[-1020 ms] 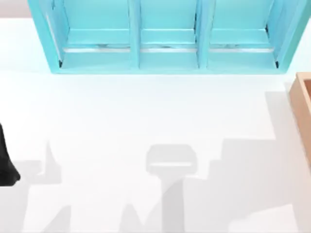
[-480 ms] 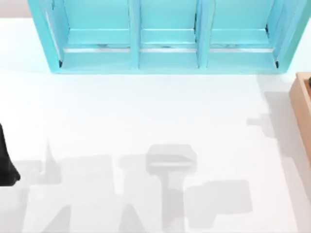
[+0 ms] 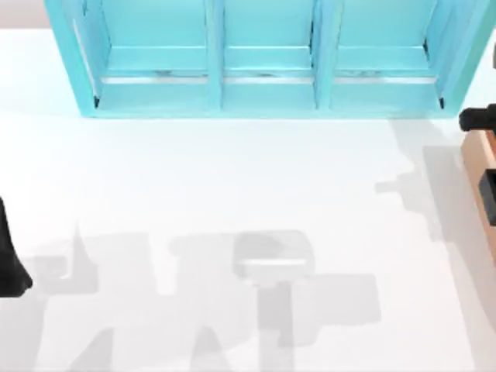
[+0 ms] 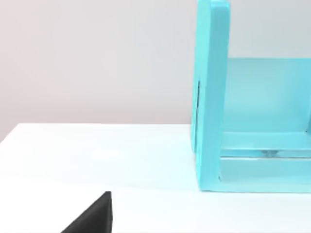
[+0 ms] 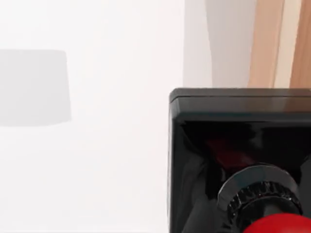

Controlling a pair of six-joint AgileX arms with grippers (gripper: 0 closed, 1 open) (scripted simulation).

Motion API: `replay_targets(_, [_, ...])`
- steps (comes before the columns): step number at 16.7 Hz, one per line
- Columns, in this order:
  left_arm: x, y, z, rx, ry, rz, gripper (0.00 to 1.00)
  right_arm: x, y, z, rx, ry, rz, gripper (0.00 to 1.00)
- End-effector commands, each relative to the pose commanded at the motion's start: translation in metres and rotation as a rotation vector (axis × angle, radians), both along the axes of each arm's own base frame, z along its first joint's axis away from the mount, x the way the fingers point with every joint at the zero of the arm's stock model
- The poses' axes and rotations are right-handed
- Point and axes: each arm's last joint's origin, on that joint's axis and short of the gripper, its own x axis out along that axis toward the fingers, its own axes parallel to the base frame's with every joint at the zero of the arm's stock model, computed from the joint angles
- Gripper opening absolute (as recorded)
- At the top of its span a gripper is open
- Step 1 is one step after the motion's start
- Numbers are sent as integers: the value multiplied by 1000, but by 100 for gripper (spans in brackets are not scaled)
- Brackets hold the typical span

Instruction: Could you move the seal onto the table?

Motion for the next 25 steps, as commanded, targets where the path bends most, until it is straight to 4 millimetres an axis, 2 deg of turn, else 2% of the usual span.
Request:
replay_targets(2, [0, 0, 0, 0, 0, 0, 100, 18, 33, -12, -2, 3, 4, 0])
replay_targets(5, [0, 0, 0, 0, 0, 0, 100, 42, 99, -47, -12, 22, 4, 0])
replay_targets(8, [0, 0, 0, 0, 0, 0, 100, 46, 169, -84, -16, 21, -3, 0])
replay_targets(10, [0, 0, 0, 0, 0, 0, 100, 42, 200, -99, -9, 9, -4, 0])
replay_targets(11, [0, 0, 0, 0, 0, 0, 100, 41, 208, -103, -6, 4, -4, 0])
replay_targets(17, [0, 0, 0, 0, 0, 0, 100, 41, 210, -106, -5, 6, -11, 0])
replay_targets(23, [0, 0, 0, 0, 0, 0, 100, 41, 212, -145, -1, -2, -5, 0])
replay_targets(25, [0, 0, 0, 0, 0, 0, 100, 40, 212, -150, -4, 1, -4, 0])
